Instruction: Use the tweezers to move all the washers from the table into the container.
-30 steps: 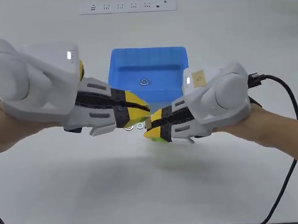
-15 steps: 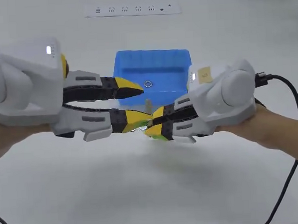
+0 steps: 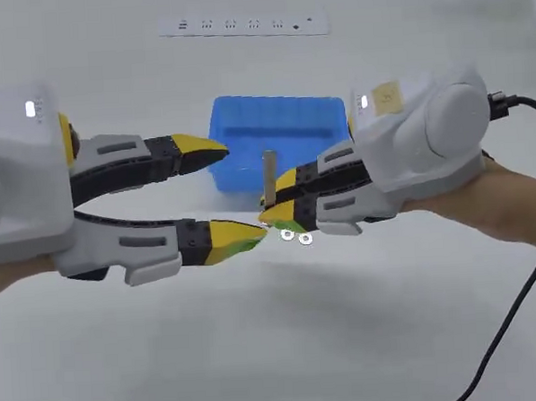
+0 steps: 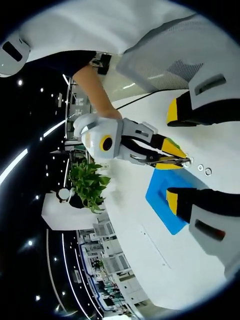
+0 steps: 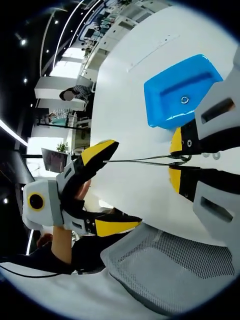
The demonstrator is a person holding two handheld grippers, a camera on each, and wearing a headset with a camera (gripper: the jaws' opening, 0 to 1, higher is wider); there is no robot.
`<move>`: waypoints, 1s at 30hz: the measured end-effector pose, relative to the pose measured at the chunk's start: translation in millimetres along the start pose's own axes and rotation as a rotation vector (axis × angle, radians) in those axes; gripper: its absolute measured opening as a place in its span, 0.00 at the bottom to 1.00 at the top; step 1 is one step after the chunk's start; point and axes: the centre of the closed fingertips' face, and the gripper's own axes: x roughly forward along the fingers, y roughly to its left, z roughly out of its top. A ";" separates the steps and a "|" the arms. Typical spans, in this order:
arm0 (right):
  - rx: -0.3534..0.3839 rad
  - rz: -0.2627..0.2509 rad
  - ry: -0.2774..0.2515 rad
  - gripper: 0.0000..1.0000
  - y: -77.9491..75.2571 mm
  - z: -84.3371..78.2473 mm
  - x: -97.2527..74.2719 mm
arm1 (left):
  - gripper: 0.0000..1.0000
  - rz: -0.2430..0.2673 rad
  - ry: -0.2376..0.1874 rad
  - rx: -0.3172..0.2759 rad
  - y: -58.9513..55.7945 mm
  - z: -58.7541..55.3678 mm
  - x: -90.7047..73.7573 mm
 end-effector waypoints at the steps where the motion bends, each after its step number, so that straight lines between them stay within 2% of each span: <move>1: -0.010 0.002 -0.005 0.09 -0.6 4.4 -1.5 | 0.55 0.010 -0.001 -0.008 1.6 -0.2 -1.7; 5: -0.029 0.005 -0.022 0.09 -5.8 16.2 -7.1 | 0.56 0.040 -0.015 -0.026 5.7 0.7 -6.2; 12: -0.028 -0.045 -0.058 0.09 -34.0 29.4 -17.4 | 0.58 0.054 -0.022 -0.051 4.9 -2.0 -6.6; 16: -0.034 -0.067 -0.061 0.09 -48.8 31.8 -21.3 | 0.64 0.056 -0.017 -0.051 4.6 -3.6 -5.9; 19: -0.031 -0.084 -0.069 0.09 -61.0 33.2 -23.5 | 0.72 0.062 -0.027 -0.076 6.6 -3.0 -5.0; 23: -0.024 -0.093 -0.077 0.09 -77.2 30.9 -24.1 | 0.83 0.056 -0.038 -0.097 11.0 -3.3 -6.2; 27: -0.024 -0.101 -0.045 0.09 -93.1 16.1 -18.6 | 0.86 0.064 0.015 -0.058 12.9 -8.8 -5.7; 30: -0.021 -0.109 -0.028 0.09 -101.7 4.4 -13.0 | 0.93 0.084 0.022 -0.063 15.9 -9.6 -5.1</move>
